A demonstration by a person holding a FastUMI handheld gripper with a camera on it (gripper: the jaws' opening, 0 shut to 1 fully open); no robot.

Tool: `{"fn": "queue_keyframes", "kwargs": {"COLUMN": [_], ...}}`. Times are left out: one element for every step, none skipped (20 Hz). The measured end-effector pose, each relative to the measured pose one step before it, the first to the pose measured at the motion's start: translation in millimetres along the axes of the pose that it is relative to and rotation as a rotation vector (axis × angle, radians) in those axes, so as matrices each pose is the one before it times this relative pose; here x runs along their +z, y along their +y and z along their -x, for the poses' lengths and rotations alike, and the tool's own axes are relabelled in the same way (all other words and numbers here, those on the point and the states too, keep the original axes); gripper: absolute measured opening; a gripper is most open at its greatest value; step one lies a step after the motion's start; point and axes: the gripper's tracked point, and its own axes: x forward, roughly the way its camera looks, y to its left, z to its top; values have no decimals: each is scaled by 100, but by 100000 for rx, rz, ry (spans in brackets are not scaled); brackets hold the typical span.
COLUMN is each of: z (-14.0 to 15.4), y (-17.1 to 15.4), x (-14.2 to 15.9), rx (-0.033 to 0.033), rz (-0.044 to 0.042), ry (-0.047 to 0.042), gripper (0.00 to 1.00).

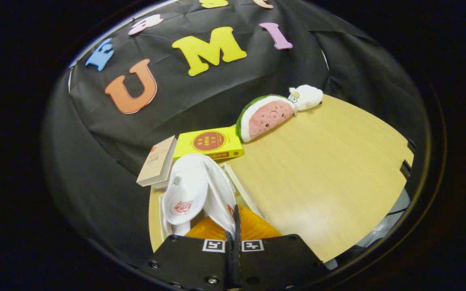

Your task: Open the storage box then place both shoes into the box .Put the left shoe in first, then the right shoe, with the right side of both shoes facing outward in a uniform manner.

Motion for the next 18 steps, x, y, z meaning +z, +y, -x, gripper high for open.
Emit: {"fn": "queue_keyframes", "kwargs": {"z": [-229,-157,-227,-318,-280,-194,-198,-309,-211,-222,-85,-98,-179,-173,-111,-98,-32,155], "y": [35,71,-17,-117,-192,-193,-77,-176,-159,-295,-271,-187,-128,-149,-141,137,260,461], "x": [-508,-328,-189,-231,-355,-202,-196,-83,-132,-135,-368,-300,-57,-26,-24,-33,-35,-185], "rx": [-388,-16,-458,-873,-1014,-764,-621,-751,-1112,-1386,-1411,-1146,-870,-1165,-1292,-133,1484,2953], "rz": [329,246,684,1687,1171,-448,-853,-3,538,515,339,618,1016,738,104,228,362,360], "ry": [741,-95,-890,-736,-264,-217,-255,-261,-124,-133,133,-29,-648,-421,-80,156,118,-75], "gripper": [0,0,0,0,0,0,0,0,0,0,0,0,0,0,0,0,0,4]}}
